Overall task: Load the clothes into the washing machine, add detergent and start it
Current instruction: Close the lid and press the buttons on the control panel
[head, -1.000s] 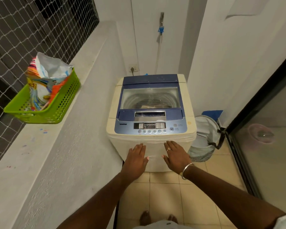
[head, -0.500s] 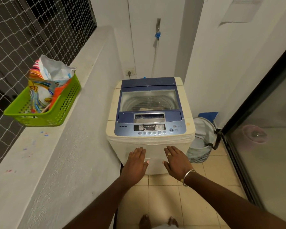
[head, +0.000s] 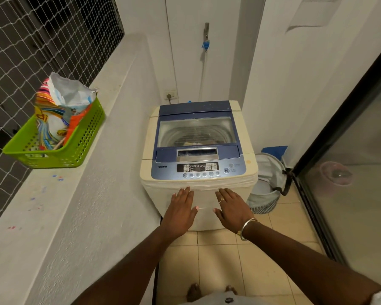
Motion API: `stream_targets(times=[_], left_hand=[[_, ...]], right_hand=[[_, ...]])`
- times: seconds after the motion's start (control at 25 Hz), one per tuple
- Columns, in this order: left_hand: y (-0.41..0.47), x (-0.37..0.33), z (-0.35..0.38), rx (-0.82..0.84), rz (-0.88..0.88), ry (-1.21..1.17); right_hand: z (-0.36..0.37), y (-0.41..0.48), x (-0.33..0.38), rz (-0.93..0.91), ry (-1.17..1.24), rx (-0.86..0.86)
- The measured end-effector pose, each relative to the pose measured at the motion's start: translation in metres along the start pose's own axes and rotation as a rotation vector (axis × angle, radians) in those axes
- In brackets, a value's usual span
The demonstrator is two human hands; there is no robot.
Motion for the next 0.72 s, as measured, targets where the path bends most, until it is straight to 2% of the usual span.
stream_targets(times=[0.72], left_hand=[[0.02,-0.009,0.007,0.027,0.024,-0.046]], right_hand=[[0.0,0.004,-0.005,0.044,0.041,0.018]])
Point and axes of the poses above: each hand's wrist, its own y-axis towards the middle knuckle, its own z-axis out of the palm, x = y × z, the point moved 3 cm from there along y, towards the middle knuckle, and after that the axes turned 6 degrees about y, right-handed, at the moved point
